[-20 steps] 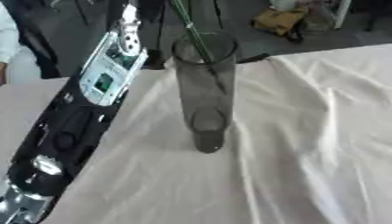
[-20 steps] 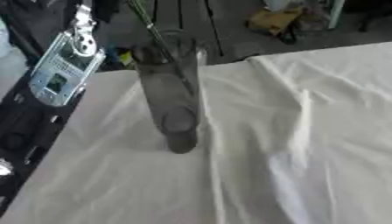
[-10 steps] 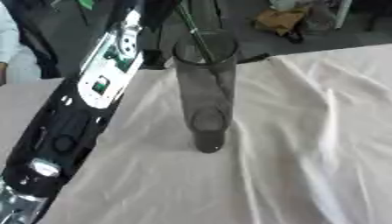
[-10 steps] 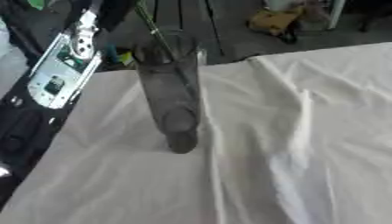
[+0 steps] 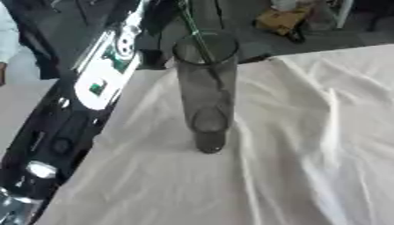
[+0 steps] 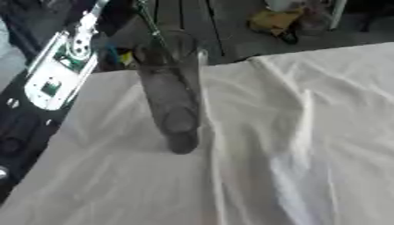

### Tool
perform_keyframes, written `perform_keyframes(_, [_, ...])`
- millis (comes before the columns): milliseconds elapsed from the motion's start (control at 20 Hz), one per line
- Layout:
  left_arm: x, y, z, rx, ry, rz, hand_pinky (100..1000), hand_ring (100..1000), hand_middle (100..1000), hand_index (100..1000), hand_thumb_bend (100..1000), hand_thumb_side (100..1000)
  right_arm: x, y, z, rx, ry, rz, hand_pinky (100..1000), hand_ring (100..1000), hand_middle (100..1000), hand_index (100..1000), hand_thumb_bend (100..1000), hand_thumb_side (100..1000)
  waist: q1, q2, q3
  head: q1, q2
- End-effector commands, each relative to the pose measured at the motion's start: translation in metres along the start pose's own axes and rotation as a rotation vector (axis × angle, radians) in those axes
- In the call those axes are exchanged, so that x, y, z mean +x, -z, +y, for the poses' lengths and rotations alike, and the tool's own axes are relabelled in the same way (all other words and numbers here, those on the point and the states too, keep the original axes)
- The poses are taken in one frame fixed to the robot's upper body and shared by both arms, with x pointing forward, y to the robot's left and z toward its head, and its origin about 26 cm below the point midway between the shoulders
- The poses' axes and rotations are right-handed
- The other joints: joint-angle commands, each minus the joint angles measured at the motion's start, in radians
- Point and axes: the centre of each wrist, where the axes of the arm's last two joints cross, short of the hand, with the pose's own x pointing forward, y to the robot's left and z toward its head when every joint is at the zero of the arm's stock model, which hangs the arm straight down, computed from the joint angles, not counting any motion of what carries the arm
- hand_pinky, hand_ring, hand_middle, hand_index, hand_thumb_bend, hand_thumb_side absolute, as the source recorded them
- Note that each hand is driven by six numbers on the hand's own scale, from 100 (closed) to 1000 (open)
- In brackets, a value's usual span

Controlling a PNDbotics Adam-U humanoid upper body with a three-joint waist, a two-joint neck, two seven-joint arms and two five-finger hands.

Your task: Arrange flowers into the vase.

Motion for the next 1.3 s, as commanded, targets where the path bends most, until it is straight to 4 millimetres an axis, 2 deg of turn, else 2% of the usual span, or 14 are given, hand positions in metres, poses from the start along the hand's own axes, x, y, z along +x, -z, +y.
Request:
perform_keyframes(50, [0.001, 0.0, 0.021, -0.037, 0.065, -0.019, 619, 778, 788, 926, 100, 1000, 0.005, 0.003, -0.005, -0.007, -0.011, -0.023, 668, 559, 534, 771, 100, 1000, -0.005, -0.026, 0.002, -0.002, 0.001])
perform_keyframes(200, [0.0, 0.0, 0.026, -0.098, 0.103, -0.022, 618, 773, 775, 910, 100, 1000, 0.005, 0.003, -0.005, -0.006, -0.011, -0.021, 668, 558, 534, 771, 100, 1000, -0.005, -0.028, 0.005, -0.002, 0.005])
perform_keyframes(500, [0.003, -0.004, 0.031, -0.098, 0.121, -0.042, 625, 774, 777, 887, 100, 1000, 0.005, 0.002, -0.005, -0.005, -0.011, -0.017, 668, 559, 533, 771, 100, 1000, -0.006, -0.029, 0.007, -0.003, 0.006])
perform_keyframes(800, [0.004, -0.008, 0.035, -0.187, 0.171, -0.074, 702, 816, 811, 968, 105, 1000, 0.005, 0.002, -0.005, -0.004, -0.011, -0.016, 668, 559, 533, 771, 100, 1000, -0.007, -0.033, 0.012, -0.005, 0.008])
perform_keyframes(900, [0.005, -0.008, 0.038, -0.221, 0.184, -0.088, 740, 839, 832, 998, 165, 1000, 0.005, 0.002, -0.005, -0.004, -0.011, -0.015, 668, 559, 533, 771, 100, 1000, -0.007, -0.035, 0.014, -0.006, 0.01])
perform_keyframes(1100, [0.004, -0.009, 0.042, -0.298, 0.196, -0.095, 762, 854, 841, 1000, 265, 1000, 0.004, 0.001, -0.005, -0.004, -0.011, -0.014, 668, 559, 533, 771, 100, 1000, -0.007, -0.039, 0.015, -0.006, 0.011])
perform_keyframes(1250, [0.003, -0.009, 0.043, -0.333, 0.19, -0.09, 768, 857, 840, 1000, 498, 1000, 0.004, 0.001, -0.005, -0.004, -0.01, -0.013, 668, 559, 532, 771, 100, 1000, -0.007, -0.042, 0.015, -0.006, 0.011])
perform_keyframes(1300, [0.003, -0.009, 0.044, -0.341, 0.187, -0.089, 769, 857, 840, 1000, 549, 1000, 0.004, 0.001, -0.005, -0.005, -0.01, -0.012, 668, 559, 532, 771, 100, 1000, -0.007, -0.043, 0.015, -0.006, 0.011])
